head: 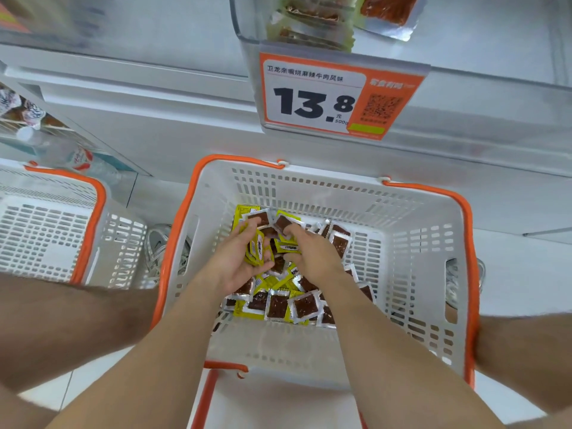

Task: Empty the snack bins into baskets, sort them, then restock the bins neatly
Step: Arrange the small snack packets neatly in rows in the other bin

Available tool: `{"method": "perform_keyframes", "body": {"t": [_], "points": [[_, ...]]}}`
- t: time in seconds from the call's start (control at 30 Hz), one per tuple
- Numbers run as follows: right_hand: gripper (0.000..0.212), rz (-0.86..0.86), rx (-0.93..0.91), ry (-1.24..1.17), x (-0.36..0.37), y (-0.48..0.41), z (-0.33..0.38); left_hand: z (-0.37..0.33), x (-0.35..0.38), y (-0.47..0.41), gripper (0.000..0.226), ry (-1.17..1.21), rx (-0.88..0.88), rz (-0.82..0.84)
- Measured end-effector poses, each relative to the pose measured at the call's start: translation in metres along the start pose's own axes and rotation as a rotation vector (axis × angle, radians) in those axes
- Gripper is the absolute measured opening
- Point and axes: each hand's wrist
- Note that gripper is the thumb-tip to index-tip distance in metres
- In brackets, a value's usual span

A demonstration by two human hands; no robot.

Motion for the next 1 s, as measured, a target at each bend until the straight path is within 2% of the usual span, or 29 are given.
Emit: {"method": "perform_keyframes", "body": {"t": [0.13,0.2,0.33,0.43,0.5,0.57,0.63,0.73,0.77,0.83,1.0], "points": [[0.044,-0.013,0.115,-0.044,-0.012,0.003,-0.005,0.001,0.001,0.0,0.023,0.01,-0.024,-0.055],[0.044,-0.088,0.198,-0.028,-0.014,0.004,-0.005,0.001,0.002,0.001,0.025,0.02,-0.043,-0.09],[0.034,-0.274,0.259,-0.174,-0.014,0.015,-0.002,-0.001,0.003,0.005,0.029,0.077,-0.092,-0.085],[0.02,-0.401,0.159,-0.319,-0.016,0.028,0.015,-0.004,0.011,0.01,0.028,0.106,-0.116,-0.057],[0.015,-0.402,0.035,-0.387,-0.02,0.035,0.031,-0.007,0.016,0.014,0.03,0.162,-0.123,-0.017],[0.014,-0.365,-0.092,-0.341,-0.025,0.042,0.042,-0.01,0.017,0.018,0.03,0.186,-0.128,0.03],[0.023,-0.346,-0.196,-0.262,-0.028,0.048,0.046,-0.015,0.015,0.023,0.031,0.14,-0.143,0.095],[0.052,-0.297,-0.27,-0.143,-0.032,0.05,0.041,-0.021,0.015,0.033,0.02,0.032,-0.147,0.2],[0.052,-0.309,-0.305,-0.094,-0.033,0.049,0.038,-0.021,0.016,0.036,0.017,0.01,-0.129,0.22],[0.046,-0.338,-0.35,-0.019,-0.036,0.046,0.034,-0.019,0.019,0.038,0.023,0.002,-0.073,0.234],[0.05,-0.387,-0.305,-0.039,-0.048,0.049,0.022,-0.019,0.03,0.036,0.037,0.033,0.082,0.215]]}}
Point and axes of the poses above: each hand's wrist, its own y-axis away from the middle knuckle, its own x-axis out of the palm, z = x × y, and after that the axes turned 1 degree about z, right-handed
